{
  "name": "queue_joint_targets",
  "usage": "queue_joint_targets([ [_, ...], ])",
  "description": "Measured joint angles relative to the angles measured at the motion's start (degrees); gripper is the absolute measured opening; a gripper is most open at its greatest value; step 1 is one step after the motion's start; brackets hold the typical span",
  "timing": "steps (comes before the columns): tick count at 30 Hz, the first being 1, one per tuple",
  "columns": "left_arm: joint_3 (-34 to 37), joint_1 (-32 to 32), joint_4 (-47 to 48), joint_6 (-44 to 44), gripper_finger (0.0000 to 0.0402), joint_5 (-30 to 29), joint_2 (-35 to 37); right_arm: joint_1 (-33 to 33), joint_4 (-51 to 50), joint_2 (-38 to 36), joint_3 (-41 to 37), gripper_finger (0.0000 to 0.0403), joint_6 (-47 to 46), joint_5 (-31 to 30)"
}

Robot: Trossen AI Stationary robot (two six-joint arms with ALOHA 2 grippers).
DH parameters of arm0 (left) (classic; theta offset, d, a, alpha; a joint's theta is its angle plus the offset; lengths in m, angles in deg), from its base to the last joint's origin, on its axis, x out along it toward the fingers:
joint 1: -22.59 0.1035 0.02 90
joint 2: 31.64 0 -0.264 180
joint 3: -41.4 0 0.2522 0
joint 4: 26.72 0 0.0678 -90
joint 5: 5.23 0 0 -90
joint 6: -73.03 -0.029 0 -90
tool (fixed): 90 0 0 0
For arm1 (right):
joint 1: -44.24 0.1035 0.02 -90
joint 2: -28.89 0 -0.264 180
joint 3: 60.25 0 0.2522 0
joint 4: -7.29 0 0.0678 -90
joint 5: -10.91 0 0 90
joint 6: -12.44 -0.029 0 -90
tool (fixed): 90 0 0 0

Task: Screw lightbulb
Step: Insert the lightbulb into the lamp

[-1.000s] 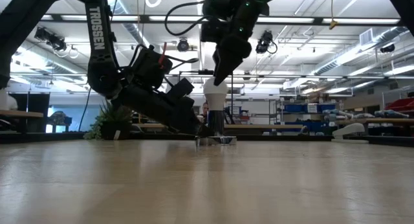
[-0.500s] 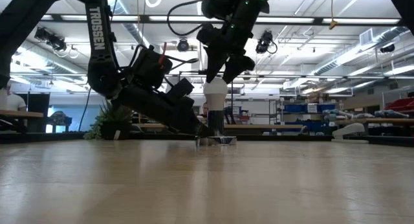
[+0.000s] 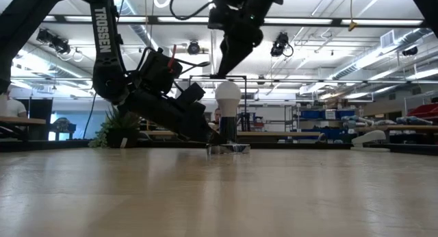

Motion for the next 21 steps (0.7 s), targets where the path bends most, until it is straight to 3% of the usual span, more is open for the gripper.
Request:
queue_joint_targets([
  [6,0.00,0.00,0.00,0.02,0.0001,0.03,0.00,-2.29,1.16,-0.02,-3.85,0.0293,6.11,0.92],
  [14,0.00,0.04,0.00,0.01,0.0001,0.08,0.00,-2.71,4.73,-0.13,-6.47,0.0290,7.03,2.75],
  [18,0.00,0.28,0.04,0.02,0.0001,0.38,0.00,-2.59,4.56,-0.21,-6.47,0.0278,2.22,2.37],
  [21,-0.02,0.31,0.09,0.02,0.0001,0.40,0.00,-2.61,4.48,-0.24,-6.47,0.0270,-6.59,2.11],
])
